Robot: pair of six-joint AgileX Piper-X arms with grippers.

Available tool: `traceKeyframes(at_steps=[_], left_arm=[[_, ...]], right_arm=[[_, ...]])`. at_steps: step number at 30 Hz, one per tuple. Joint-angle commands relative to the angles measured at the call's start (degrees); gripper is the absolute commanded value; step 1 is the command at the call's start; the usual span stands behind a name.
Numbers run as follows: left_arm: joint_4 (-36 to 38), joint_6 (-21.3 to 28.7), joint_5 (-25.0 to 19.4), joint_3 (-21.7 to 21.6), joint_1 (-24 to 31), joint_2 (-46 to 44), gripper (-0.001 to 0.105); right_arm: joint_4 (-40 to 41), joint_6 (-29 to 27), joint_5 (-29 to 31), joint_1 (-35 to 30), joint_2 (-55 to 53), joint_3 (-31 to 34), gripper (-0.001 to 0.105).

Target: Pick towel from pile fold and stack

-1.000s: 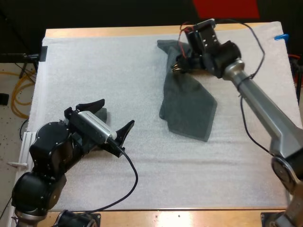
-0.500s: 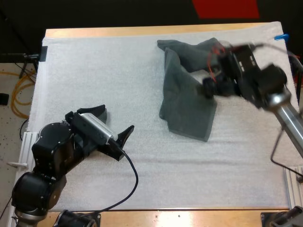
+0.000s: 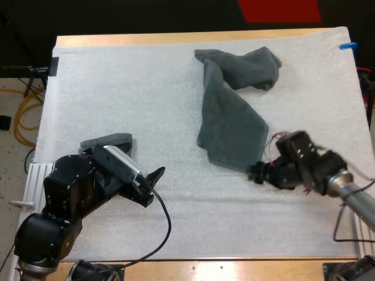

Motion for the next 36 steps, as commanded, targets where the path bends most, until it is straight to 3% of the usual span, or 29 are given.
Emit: traceKeyframes(at_steps=[1,9,11,15,19,21,26,31,34,36], left_arm=[[0.0,0.0,0.4,-0.3,-0.2,-0.1,0.083],[0.0,0.0,0.4,-0.3,-0.2,-0.1,0.083],[0.0,0.0,0.4,-0.3,-0.2,-0.1,0.083],[0.0,0.0,0.4,-0.3,-0.2,-0.1,0.083],[0.0,0.0,0.4,-0.3,-0.2,-0.1,0.083],[0.0,0.0,0.4,-0.3,-0.2,-0.1,0.083],[0.0,0.0,0.4,-0.3,-0.2,-0.1,0.083],[0.0,0.0,0.7,-0.3,-0.2,-0.1,0.083],[0.0,-0.1,4.6,-0.3,-0.6,0.8,0.083],[0.0,-1.4,5.7,-0.3,-2.3,2.8,0.083]], right_arm=[[-7.1,2.4,-3.2,-0.3,0.9,1.4,0.063],[-19.5,9.4,-2.8,-0.3,9.1,3.2,0.063],[-20.3,12.7,-2.7,-0.3,11.1,3.2,0.063],[-20.3,12.9,-2.5,-0.3,12.6,3.2,0.063],[-20.2,12.9,2.0,-0.3,12.6,3.2,0.061],[-20.2,12.9,3.2,-0.3,12.6,3.2,0.051],[-20.1,11.9,6.4,-0.3,12.6,3.2,0.004],[-16.4,5.7,10.1,-0.3,11.3,3.2,0.000],[-9.4,0.4,16.6,-0.3,8.2,3.2,0.000],[-2.7,-3.8,24.3,-0.3,5.0,3.2,0.000]])
